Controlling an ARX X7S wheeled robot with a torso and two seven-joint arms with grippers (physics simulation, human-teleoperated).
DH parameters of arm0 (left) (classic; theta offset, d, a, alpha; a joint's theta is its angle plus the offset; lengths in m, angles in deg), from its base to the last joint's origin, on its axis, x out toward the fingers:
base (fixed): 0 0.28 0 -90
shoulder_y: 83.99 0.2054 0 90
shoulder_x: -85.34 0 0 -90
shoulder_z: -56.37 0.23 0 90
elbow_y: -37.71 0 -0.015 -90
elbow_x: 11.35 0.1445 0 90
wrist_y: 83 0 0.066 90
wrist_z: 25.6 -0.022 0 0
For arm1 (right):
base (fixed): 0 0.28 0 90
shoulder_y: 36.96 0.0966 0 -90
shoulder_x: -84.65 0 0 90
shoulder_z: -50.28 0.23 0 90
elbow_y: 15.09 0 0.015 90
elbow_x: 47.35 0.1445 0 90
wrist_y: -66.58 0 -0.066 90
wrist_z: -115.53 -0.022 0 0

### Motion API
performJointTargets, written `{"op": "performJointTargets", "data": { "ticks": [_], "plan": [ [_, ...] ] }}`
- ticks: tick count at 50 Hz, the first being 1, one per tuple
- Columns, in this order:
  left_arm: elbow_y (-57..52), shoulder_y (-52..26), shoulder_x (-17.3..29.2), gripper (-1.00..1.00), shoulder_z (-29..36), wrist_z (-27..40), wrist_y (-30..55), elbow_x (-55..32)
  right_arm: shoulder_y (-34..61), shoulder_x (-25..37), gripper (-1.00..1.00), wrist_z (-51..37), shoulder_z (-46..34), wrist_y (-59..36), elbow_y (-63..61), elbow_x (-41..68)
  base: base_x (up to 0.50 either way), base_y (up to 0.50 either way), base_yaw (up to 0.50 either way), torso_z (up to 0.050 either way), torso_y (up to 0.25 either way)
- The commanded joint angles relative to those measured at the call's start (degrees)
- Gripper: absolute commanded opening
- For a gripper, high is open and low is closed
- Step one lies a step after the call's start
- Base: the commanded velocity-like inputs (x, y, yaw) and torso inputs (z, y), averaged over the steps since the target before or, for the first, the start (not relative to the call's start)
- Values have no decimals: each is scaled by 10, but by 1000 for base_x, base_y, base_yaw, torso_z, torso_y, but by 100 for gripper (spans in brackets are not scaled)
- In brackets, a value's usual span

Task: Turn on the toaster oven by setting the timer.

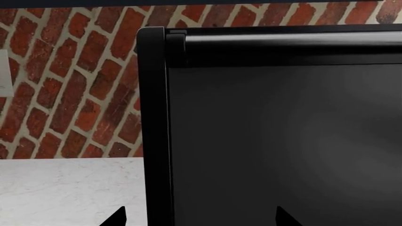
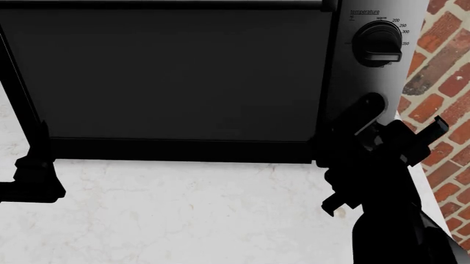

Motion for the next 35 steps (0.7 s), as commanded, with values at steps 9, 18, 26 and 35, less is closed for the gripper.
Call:
{"op": "performJointTargets", "data": {
  "ticks": [9, 18, 26, 35],
  "plan": [
    [-4, -2, 4, 100, 0, 4, 2, -3, -3, -32, -100, -9, 77, 20, -26, 65, -4, 2, 0, 2, 5],
    [-8, -2, 6, 100, 1, 6, 4, -5, -18, -46, -100, -14, 125, 34, -27, 101, -2, 2, 2, 1, 5],
    [-15, 0, 9, 100, -2, 9, 8, -9, -22, -59, -100, -15, 163, 41, -28, 131, 0, 2, 3, 1, 4],
    [-14, 0, 10, 100, -1, 10, 8, -10, -26, -72, -100, -14, 200, 49, -27, 161, -1, 2, 4, 1, 4]
  ]
}}
